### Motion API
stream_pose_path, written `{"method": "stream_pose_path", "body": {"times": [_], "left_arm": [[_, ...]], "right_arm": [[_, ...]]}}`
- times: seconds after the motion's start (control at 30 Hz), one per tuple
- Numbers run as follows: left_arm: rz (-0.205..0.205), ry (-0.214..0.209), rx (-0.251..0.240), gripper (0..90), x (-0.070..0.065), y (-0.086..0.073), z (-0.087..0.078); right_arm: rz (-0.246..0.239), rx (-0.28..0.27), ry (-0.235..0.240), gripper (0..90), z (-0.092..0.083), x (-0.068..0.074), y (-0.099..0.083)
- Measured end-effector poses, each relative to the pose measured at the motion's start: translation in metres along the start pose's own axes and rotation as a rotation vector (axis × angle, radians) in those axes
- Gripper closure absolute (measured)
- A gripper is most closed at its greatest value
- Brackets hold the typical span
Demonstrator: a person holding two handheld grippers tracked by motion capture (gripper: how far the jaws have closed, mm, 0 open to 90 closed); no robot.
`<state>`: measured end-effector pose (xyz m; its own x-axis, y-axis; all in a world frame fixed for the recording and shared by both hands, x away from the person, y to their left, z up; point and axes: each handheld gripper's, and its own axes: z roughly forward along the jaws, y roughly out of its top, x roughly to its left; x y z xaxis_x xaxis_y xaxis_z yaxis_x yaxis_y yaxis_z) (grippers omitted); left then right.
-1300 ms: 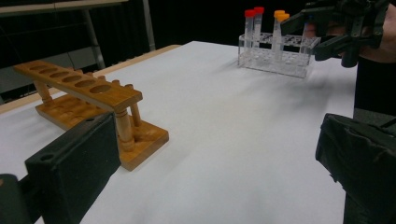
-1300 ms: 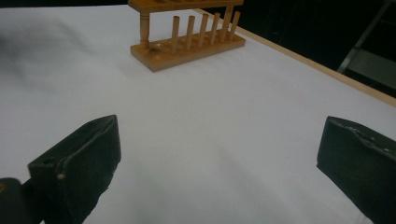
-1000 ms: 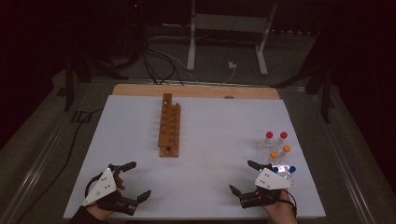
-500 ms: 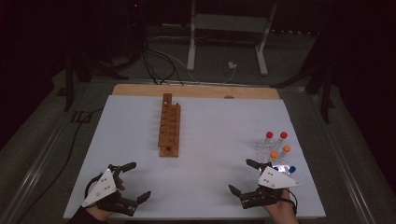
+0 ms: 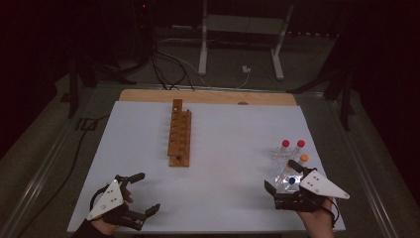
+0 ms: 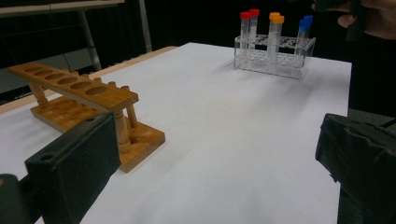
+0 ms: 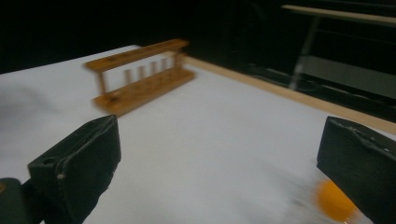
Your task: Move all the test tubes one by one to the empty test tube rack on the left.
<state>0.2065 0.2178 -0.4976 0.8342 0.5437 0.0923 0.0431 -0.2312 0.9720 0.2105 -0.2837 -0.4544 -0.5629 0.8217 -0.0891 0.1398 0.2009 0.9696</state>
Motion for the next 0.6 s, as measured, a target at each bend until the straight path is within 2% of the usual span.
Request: {"method": "stream_pose_path", "body": {"times": [0.07,0.1,0.3,0.6], "left_arm": [[-0.003,-0.002,-0.001,0.6,0.000,0.000,0.000],[-0.003,-0.002,-0.001,0.6,0.000,0.000,0.000],[0.001,-0.006,0.001,0.6,0.000,0.000,0.000],[-0.003,-0.009,0.000,0.6,0.000,0.000,0.001]], "right_arm": [[0.014,-0.003,-0.007,0.0,-0.003,-0.004,0.000],[0.032,-0.008,-0.045,0.0,-0.009,-0.011,0.001],[0.075,0.000,-0.137,0.0,-0.026,-0.029,0.002],[0.137,0.032,-0.200,0.0,-0.036,-0.042,-0.005]]}}
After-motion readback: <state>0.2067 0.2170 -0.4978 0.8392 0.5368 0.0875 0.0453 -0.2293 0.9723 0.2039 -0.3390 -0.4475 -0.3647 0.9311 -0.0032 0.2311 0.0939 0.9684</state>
